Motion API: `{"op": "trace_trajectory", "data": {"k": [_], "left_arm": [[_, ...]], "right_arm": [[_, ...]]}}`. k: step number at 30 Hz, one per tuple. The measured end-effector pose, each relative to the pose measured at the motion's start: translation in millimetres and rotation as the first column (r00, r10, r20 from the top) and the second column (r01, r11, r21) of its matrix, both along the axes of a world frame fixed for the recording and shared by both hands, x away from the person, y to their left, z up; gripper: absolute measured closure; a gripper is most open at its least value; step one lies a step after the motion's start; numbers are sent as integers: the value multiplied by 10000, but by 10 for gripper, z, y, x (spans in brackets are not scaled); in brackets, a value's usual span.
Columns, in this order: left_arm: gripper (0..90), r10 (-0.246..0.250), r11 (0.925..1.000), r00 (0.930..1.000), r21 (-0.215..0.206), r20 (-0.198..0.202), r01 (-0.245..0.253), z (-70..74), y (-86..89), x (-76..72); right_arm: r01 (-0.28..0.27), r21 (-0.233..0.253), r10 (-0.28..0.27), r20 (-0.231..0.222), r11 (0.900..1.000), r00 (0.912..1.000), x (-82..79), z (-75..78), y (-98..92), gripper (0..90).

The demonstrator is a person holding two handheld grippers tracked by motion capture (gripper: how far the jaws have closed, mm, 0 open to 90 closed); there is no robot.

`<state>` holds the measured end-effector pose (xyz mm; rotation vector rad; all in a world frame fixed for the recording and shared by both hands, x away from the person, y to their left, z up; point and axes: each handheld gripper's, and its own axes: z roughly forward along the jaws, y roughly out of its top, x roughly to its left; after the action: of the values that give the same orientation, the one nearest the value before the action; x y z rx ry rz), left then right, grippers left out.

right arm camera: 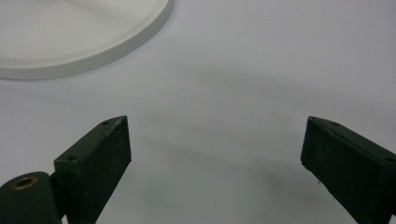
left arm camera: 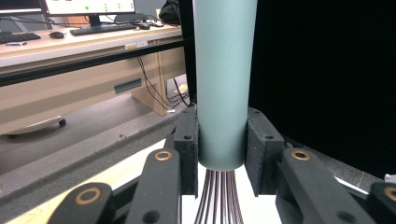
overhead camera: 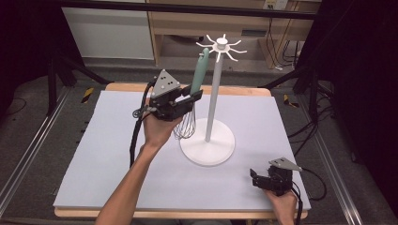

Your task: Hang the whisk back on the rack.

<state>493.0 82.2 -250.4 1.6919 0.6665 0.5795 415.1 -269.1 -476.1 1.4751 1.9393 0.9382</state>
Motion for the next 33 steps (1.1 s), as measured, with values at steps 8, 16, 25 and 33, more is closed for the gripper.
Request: {"op": "trace_trajectory", "data": {"k": [8, 16, 25, 33], "left_arm": [[683, -61, 9997, 10000, -249, -47, 59, -29, -45, 38], [680, -29, 9995, 10000, -310, -22, 28, -63, -93, 68], [678, 14, 9992, 10000, -402, 54, -12, -84, -125, 92], [675, 69, 9985, 9999, -547, 95, -64, -105, -171, 118]], "right_arm": [[0, -14, 0, -8, 10000, 10000, 1, -1, 3, 90], [-5, 9, 5, -7, 10000, 10000, 0, -1, -1, 90], [-21, 5, 21, -15, 10000, 10000, 0, -1, 0, 90], [-20, 40, 21, -13, 10000, 10000, -2, 0, 0, 90]]}}
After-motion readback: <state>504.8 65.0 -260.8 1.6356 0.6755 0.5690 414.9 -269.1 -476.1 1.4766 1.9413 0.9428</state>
